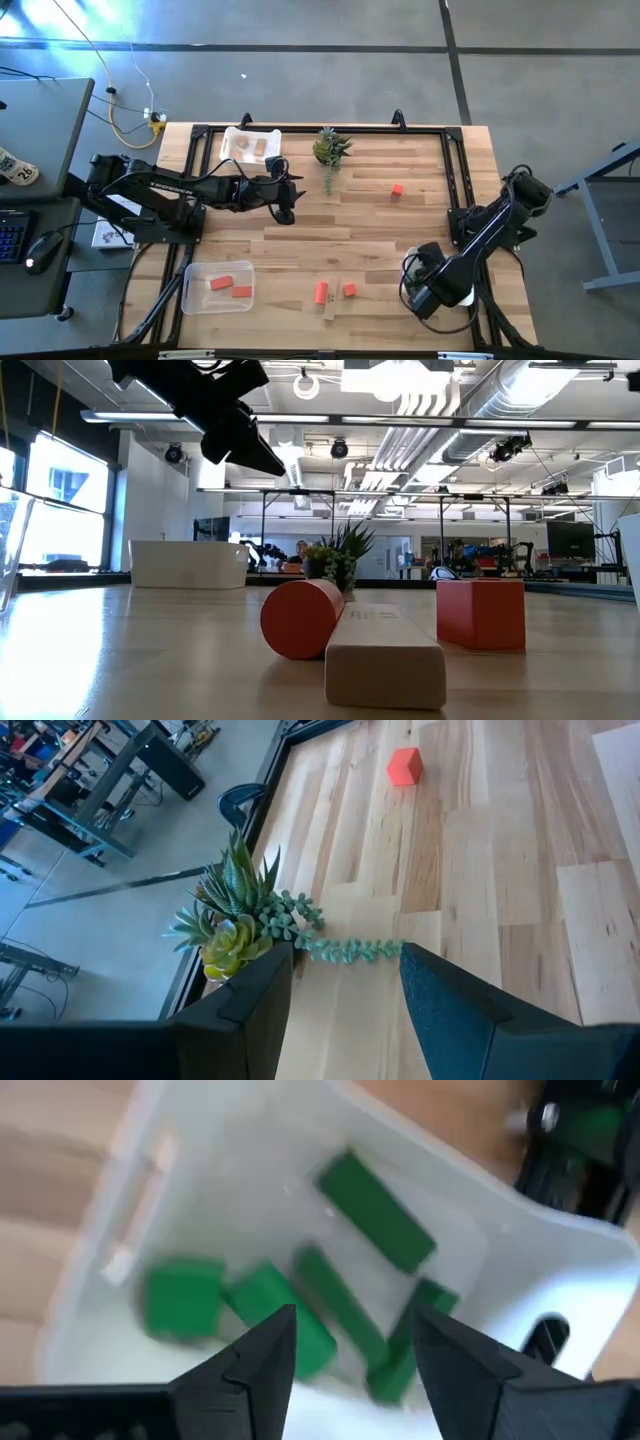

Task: Sort & place blocks by color
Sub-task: Put the orange block into the transparent bin

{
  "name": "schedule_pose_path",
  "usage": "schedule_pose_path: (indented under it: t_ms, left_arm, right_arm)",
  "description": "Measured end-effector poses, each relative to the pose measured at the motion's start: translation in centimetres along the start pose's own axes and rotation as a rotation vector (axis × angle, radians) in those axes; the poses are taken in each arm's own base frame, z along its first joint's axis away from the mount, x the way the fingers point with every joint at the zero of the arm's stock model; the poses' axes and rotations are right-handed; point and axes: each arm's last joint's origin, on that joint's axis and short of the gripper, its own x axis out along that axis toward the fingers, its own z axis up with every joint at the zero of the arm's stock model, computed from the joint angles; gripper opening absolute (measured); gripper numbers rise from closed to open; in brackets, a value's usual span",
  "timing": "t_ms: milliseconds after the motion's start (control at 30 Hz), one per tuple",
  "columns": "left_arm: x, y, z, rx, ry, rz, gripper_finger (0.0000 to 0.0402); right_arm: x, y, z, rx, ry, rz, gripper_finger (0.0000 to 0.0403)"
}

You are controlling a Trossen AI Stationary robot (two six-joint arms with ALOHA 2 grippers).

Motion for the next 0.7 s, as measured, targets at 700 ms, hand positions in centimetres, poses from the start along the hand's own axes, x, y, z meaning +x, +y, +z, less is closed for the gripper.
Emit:
schedule_pose_path:
  t_ms: [700]
  left_arm:
    - [0.0, 0.0, 0.0, -0.054, 0.001, 0.000, 0.0172]
  right_arm:
    - [-6.3, -5.7, 13.1, 0.104, -0.362, 0.278, 0.0225]
